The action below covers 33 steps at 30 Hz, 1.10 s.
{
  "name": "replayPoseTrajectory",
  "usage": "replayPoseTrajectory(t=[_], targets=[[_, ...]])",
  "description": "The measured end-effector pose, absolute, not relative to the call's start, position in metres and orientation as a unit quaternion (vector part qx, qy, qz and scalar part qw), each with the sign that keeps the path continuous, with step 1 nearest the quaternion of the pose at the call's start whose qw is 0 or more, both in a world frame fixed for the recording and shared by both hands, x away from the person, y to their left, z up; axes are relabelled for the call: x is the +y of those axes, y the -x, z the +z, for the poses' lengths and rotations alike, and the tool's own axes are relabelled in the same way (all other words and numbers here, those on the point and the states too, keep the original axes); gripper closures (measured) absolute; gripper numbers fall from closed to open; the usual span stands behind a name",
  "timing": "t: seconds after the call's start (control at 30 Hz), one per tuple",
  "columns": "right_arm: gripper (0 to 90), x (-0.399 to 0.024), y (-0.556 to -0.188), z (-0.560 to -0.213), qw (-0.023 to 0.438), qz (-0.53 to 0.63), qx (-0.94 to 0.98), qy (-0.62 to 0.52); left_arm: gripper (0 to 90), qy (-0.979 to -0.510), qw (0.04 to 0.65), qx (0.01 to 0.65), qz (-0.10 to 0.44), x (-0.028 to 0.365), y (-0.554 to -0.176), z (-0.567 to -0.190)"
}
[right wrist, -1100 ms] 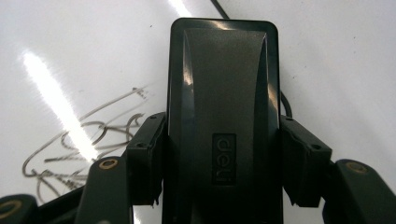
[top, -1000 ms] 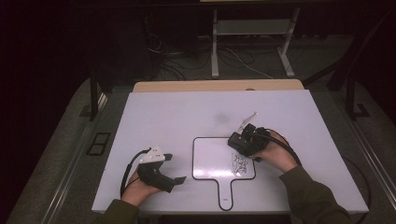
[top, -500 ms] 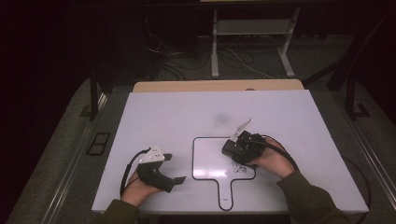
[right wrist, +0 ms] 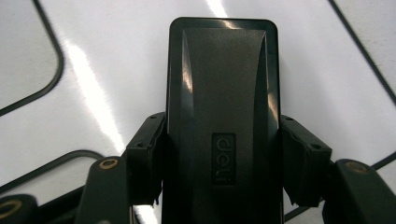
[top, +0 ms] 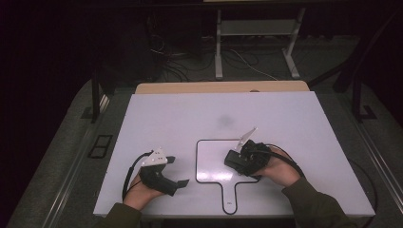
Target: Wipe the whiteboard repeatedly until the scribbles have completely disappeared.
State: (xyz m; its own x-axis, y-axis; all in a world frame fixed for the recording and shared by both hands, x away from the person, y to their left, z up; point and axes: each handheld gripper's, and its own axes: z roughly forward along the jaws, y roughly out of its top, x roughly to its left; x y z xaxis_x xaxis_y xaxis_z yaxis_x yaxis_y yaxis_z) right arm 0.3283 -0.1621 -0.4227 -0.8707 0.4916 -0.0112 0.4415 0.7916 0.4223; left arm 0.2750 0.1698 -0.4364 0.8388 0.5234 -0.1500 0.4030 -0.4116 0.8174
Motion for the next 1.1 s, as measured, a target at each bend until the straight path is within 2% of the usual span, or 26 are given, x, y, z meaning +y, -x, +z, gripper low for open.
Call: replayPoseTrajectory(t=[0.47, 0.73, 1.1], targets=[[38.6, -0.157, -0.305, -0.422, 0.048, 0.208, 0.952, -0.218, 0.0, -0.838, 0.466, 0.276, 0.066, 0.170, -0.275, -0.436], [38.7, -0.160, -0.317, -0.422, 0.044, 0.211, 0.950, -0.228, 0.0, -0.838, 0.466, 0.275, 0.065, 0.169, -0.275, -0.436], [38.7, -0.171, -0.348, -0.422, 0.082, 0.201, 0.938, -0.271, 0.0, -0.839, 0.465, 0.274, 0.065, 0.169, -0.275, -0.437]])
